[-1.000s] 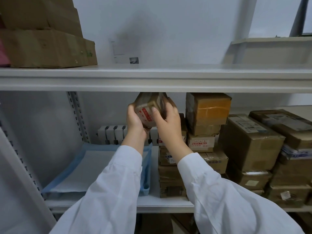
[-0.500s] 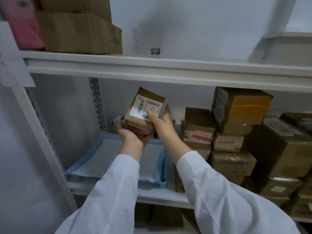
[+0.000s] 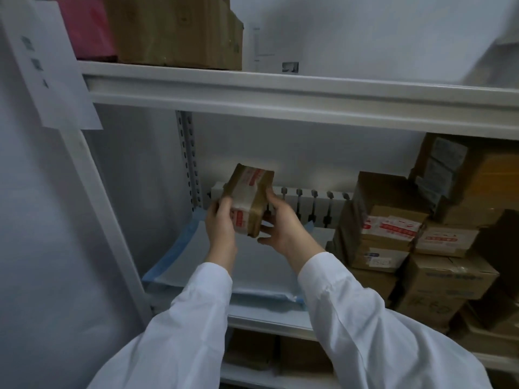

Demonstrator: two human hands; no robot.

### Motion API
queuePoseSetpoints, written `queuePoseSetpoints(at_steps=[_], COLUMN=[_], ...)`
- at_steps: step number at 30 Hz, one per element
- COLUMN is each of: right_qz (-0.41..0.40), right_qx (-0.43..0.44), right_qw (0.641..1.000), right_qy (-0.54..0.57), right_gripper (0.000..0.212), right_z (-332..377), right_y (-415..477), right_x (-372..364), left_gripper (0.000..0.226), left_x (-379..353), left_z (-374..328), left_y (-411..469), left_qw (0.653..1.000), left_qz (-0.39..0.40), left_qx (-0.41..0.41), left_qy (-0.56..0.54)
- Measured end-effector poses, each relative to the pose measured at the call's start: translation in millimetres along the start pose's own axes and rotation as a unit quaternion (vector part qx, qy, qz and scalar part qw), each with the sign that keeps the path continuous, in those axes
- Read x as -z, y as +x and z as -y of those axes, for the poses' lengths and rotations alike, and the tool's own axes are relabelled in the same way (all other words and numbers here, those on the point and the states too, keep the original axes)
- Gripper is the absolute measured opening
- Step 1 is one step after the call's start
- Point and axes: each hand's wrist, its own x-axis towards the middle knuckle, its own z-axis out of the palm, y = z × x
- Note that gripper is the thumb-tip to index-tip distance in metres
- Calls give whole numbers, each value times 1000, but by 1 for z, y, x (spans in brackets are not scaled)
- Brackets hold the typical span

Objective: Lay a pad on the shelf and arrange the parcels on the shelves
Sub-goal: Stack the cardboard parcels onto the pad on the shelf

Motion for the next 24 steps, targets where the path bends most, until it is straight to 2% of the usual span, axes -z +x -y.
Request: queuePoseSetpoints(at_steps=[2,4,6,9,12,13,15,18,24], right_qz=[2,-4,-14,-21,-35,-39,-54,-62,-22], right_qx=[-7,-15,-26,-48,-56,-55,-64,-78,-83], right_qw=[1000,1000,999,997,997,998,996,995,996], right_qy=[-5,16,43,62,27,10,-12,-14,-23], right_gripper=[46,41,39,36,24,27,45,55,50], right_z=[-9,-18,-28,-40,-54,-59,-66,-74,-80], right_y=[9,18,29,43,59,63,71,80,104], right_x=[-9,-17,-23,-29,-33,-35,-38,-39,-41], left_gripper=[38,28,39,53,53,55,66,84,98], left_x=[11,23,35,54,68,72,78,83,84], left_z=[4,6,10,17,24,27,37,50,63], left_y=[11,23,33,46,59,64,74,89,102], left_qw=[999,997,986,977,979,980,971,933,914], left_qz=[23,40,60,93,85,61,9,-36,-32], left_qx=[3,44,107,150,128,113,71,51,33], left_qy=[23,58,114,116,132,150,227,353,403])
